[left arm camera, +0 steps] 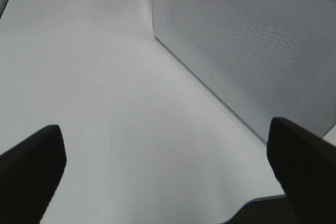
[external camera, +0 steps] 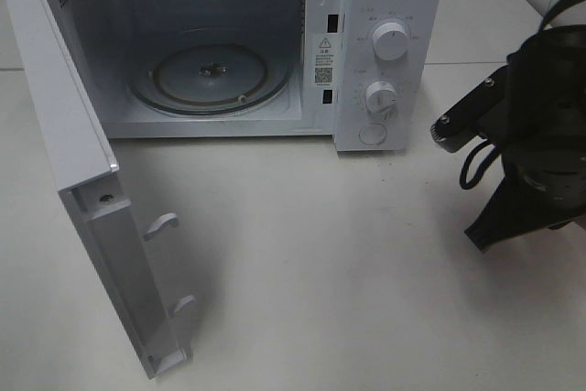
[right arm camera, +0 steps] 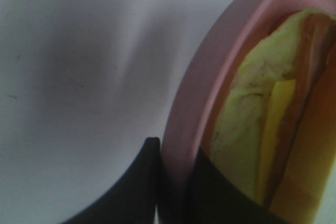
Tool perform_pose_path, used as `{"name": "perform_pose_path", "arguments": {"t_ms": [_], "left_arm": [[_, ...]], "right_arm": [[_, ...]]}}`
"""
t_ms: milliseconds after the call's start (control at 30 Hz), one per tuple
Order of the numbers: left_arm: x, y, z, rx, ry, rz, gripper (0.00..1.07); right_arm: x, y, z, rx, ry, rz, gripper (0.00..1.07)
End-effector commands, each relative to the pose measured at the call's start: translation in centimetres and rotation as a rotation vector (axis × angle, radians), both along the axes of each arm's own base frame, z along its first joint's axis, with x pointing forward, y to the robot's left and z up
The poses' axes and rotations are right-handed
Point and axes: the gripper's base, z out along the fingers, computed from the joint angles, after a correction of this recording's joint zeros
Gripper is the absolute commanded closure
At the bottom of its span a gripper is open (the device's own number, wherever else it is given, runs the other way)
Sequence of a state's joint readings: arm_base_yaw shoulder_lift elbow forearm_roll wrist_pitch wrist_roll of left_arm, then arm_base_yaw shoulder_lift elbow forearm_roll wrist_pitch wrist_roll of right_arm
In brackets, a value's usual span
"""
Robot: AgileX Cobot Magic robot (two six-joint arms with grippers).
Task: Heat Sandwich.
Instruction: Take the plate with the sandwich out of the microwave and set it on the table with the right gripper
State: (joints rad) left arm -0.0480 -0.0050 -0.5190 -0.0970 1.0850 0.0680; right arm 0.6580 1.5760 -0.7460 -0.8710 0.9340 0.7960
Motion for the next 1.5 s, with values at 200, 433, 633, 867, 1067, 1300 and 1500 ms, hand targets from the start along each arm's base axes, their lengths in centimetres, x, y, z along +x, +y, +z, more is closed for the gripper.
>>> {"name": "perform_pose_path", "arguments": {"t_ms": [200,433,633,867,1067,1300,1500], "left_arm": [[-0.2,0.0,0.1,-0.004,-0.029,0.004,0.07],[-0.2,0.0,0.1,-0.004,-0.029,0.004,0.07],[-0.2,0.0,0.1,-0.004,-0.029,0.004,0.07],[-0.2,0.0,0.1,-0.004,-0.029,0.004,0.07],[-0.2,0.0,0.1,-0.004,-0.029,0.004,0.07],[-0.2,0.0,0.1,-0.004,-0.029,0.004,0.07],[-0.2,0.0,0.1,-0.004,-0.029,0.004,0.07]], "right_arm": [[2.5,-0.3,-2.8,-0.014,-0.002,-0.059,1.05],[3.6,-1.1,-5.1,-0.017,0.016,-0.093,1.05],[4.0,-0.9,-6.5,-0.024,-0.001,-0.088,1.05],[4.7,-1.9,-8.4,-0.024,0.022,-0.109,1.04],[4.8,-2.3,-9.8,-0.049,0.06,-0.105,1.02],[4.8,-2.3,-10.0,-0.046,0.058,-0.112,0.99],[4.7,-2.3,-9.8,-0.041,0.054,-0.121,0.88]]}}
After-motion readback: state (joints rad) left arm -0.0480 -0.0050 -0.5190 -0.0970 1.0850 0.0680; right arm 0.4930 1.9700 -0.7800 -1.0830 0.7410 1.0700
